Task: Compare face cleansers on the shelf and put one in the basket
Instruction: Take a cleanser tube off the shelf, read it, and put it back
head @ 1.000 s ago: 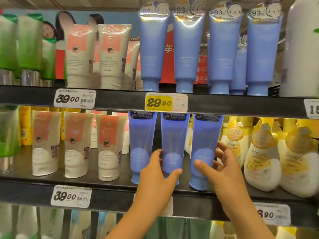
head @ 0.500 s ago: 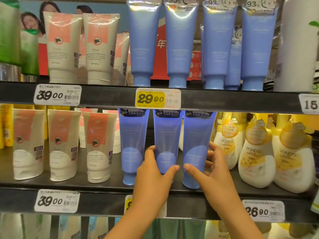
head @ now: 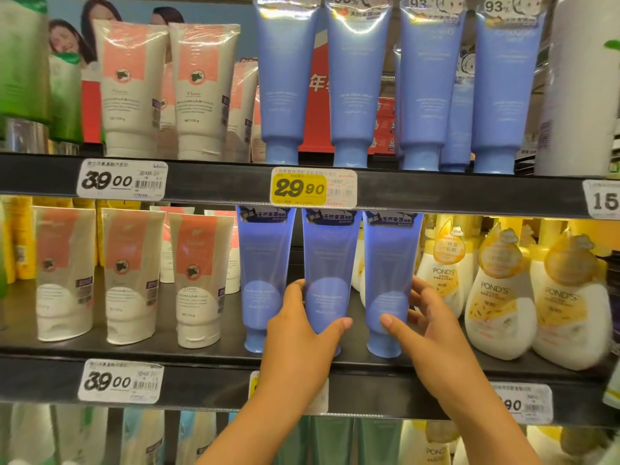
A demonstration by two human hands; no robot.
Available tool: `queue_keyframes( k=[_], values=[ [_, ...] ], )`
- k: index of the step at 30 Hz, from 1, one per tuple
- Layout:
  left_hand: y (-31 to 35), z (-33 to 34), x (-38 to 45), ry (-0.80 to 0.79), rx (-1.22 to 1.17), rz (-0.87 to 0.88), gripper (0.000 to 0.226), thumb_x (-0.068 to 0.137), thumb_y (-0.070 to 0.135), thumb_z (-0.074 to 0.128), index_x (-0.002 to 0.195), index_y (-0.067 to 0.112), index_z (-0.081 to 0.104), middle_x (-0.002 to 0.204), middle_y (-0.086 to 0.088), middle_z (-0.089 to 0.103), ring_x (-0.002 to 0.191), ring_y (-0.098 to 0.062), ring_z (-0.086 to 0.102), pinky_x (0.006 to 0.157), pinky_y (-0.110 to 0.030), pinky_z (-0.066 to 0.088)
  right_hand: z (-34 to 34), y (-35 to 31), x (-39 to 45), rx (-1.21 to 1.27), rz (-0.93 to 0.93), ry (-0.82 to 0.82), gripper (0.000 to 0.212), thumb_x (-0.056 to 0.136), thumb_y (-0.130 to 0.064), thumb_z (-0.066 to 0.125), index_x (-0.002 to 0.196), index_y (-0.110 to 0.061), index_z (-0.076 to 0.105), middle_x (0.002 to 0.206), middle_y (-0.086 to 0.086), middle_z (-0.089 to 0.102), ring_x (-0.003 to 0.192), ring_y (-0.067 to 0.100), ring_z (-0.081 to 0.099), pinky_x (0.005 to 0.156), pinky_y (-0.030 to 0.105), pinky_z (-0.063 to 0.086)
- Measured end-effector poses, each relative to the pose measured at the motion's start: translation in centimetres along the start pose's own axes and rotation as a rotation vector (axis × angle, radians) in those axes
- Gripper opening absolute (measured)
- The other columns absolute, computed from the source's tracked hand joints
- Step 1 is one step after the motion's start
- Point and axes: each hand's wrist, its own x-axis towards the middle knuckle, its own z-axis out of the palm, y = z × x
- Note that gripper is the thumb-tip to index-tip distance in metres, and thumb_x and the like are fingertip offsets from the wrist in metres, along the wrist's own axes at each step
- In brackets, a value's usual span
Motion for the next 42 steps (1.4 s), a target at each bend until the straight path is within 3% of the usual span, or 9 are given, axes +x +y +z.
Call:
queue_keyframes(
  k=[6,12,15,19,22,25,28,36,42],
  values=[
    [0.2,-0.6,-0.2,-0.016,0.000,-0.015,0.042,0.072,0.026,0.078,0.088,0.043,0.043,0.088,0.023,0.057,0.077,0.012,0.057,0.059,-0.004,0.044,-0.1,-0.1,0.0,0.011,0.019,-0.005,0.058,0.088,-0.003,0.058,0.133,-0.033,0.038,0.116,-0.020,0.057,0.099,-0.004,0.061,0.073,0.012,0.050],
    [1.1,-1.7,-0.6,-0.070,-0.056,-0.058,0.041,0.072,0.027,0.078,0.096,0.038,0.047,0.094,0.012,0.064,0.081,0.002,0.062,0.058,-0.005,0.046,-0.2,-0.4,0.0,0.027,0.051,0.030,0.063,0.088,-0.003,0.060,0.141,-0.024,0.035,0.125,-0.008,0.056,0.107,0.007,0.059,0.081,0.019,0.048],
    [1.8,-2.2,-1.3,-0.110,-0.112,-0.092,0.038,0.072,0.026,0.078,0.097,0.036,0.050,0.091,0.006,0.068,0.079,-0.005,0.066,0.059,-0.010,0.050,-0.2,-1.2,-0.5,0.061,0.062,0.125,0.061,0.088,-0.010,0.061,0.141,-0.026,0.035,0.120,-0.012,0.052,0.103,0.001,0.057,0.071,0.014,0.046],
    [2.6,-3.1,-2.5,-0.140,-0.166,-0.099,0.036,0.071,0.028,0.078,0.095,0.036,0.053,0.088,0.005,0.070,0.076,-0.008,0.068,0.060,-0.016,0.052,0.1,-2.6,-2.1,0.034,-0.057,0.266,0.042,0.088,-0.012,0.061,0.122,-0.033,0.049,0.117,-0.011,0.055,0.095,-0.004,0.058,0.067,0.007,0.046],
    [2.7,-3.6,-3.8,-0.166,-0.218,-0.123,0.040,0.068,0.029,0.079,0.101,0.035,0.058,0.086,0.004,0.071,0.074,-0.008,0.069,0.059,-0.016,0.053,0.8,-3.7,-3.8,0.088,-0.118,0.220,0.032,0.087,-0.005,0.060,0.104,-0.033,0.057,0.105,-0.007,0.062,0.082,-0.008,0.061,0.070,0.009,0.049],
    [2.0,-3.8,-5.3,-0.175,-0.280,-0.131,0.041,0.066,0.020,0.081,0.101,0.030,0.063,0.084,0.002,0.073,0.073,-0.008,0.069,0.058,-0.014,0.052,1.9,-3.8,-5.5,0.189,-0.030,0.076,0.026,0.080,-0.013,0.063,0.103,-0.025,0.062,0.096,0.001,0.069,0.085,0.005,0.066,0.074,0.020,0.054],
    [0.6,-3.7,-6.8,-0.182,-0.301,-0.147,0.040,0.066,0.012,0.082,0.096,0.030,0.064,0.082,0.004,0.073,0.071,-0.008,0.068,0.059,-0.013,0.050,3.2,-3.1,-6.8,0.283,0.083,-0.029,0.036,0.070,-0.027,0.062,0.105,-0.019,0.063,0.096,0.001,0.072,0.091,0.015,0.068,0.075,0.027,0.056],
    [-2.3,-4.3,-10.3,-0.237,-0.361,-0.240,0.055,0.059,0.019,0.083,0.108,0.034,0.064,0.089,0.000,0.071,0.068,-0.006,0.064,0.053,-0.014,0.050,6.5,-1.5,-10.2,0.438,0.216,0.030,0.043,0.064,-0.031,0.066,0.103,-0.014,0.065,0.099,0.000,0.074,0.096,0.017,0.069,0.080,0.031,0.057],
    [-3.6,-4.7,-12.2,-0.246,-0.430,-0.344,0.052,0.057,0.030,0.077,0.108,0.034,0.064,0.098,0.007,0.071,0.082,-0.010,0.066,0.064,-0.015,0.050,7.7,-0.9,-12.2,0.487,0.279,0.097,0.041,0.068,-0.028,0.064,0.105,-0.010,0.065,0.099,0.006,0.074,0.091,0.020,0.070,0.076,0.031,0.058]
  ],
)
